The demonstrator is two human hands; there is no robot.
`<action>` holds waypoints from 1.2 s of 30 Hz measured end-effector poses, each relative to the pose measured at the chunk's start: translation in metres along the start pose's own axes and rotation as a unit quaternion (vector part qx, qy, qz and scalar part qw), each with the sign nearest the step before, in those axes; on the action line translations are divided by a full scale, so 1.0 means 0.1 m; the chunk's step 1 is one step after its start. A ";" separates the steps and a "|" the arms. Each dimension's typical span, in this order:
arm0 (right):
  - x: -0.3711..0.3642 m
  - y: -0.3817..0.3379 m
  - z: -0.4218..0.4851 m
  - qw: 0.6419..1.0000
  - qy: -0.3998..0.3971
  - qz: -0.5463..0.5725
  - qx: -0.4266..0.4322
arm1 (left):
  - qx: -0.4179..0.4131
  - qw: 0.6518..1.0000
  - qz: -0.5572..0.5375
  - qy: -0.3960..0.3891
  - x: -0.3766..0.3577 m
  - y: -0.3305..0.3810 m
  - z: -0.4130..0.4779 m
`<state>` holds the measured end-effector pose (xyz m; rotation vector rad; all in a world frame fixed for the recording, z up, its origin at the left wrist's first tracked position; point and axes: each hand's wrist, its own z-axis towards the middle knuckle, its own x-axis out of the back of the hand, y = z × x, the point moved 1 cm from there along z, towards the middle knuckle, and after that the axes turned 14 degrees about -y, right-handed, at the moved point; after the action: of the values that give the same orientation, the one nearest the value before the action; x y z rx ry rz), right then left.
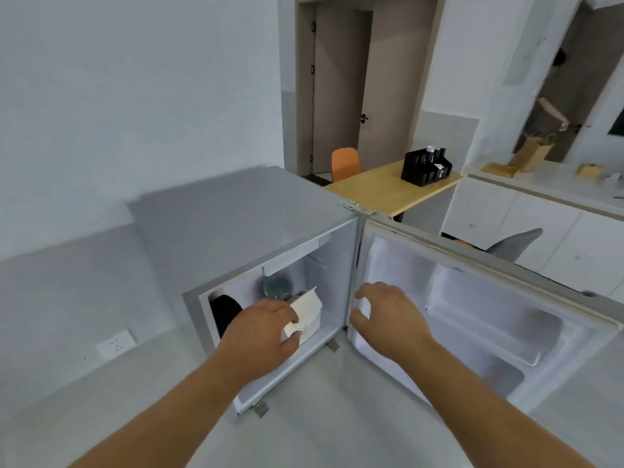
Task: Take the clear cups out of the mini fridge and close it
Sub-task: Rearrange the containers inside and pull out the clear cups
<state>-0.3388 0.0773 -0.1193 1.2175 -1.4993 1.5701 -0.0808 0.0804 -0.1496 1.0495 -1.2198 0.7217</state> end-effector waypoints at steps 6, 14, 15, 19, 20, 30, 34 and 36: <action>-0.90 -0.39 0.89 0.972 -0.161 0.157 -0.072 | 0.145 0.959 -0.233 -0.068 -0.70 -0.31 0.42; -1.58 -0.41 2.10 0.925 -0.218 0.251 -0.184 | 0.273 0.898 -0.342 -0.040 -1.35 -0.75 1.20; -1.65 -0.38 2.18 0.919 -0.229 0.255 -0.194 | 0.279 0.896 -0.342 -0.043 -1.41 -0.80 1.26; -1.79 -0.22 2.33 0.883 -0.246 0.323 -0.234 | 0.276 0.892 -0.352 -0.069 -1.61 -0.90 1.35; -1.79 -0.17 2.34 0.878 -0.241 0.340 -0.235 | 0.277 0.890 -0.355 -0.069 -1.67 -0.91 1.35; -1.66 0.36 2.64 0.989 -0.105 0.042 -0.097 | 0.257 0.814 -0.514 -0.082 -2.12 -0.62 1.76; -1.69 0.39 2.86 0.992 -0.073 0.059 -0.079 | 0.236 0.767 -0.593 -0.058 -2.12 -0.67 2.05; -1.71 0.36 2.92 0.992 -0.067 0.079 -0.066 | 0.237 0.762 -0.600 -0.055 -2.09 -0.72 2.13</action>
<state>-0.2542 -0.1888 -0.3136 1.1742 -1.7946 1.4863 -0.1479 -0.1248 -0.3684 1.9964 -0.2188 -0.0935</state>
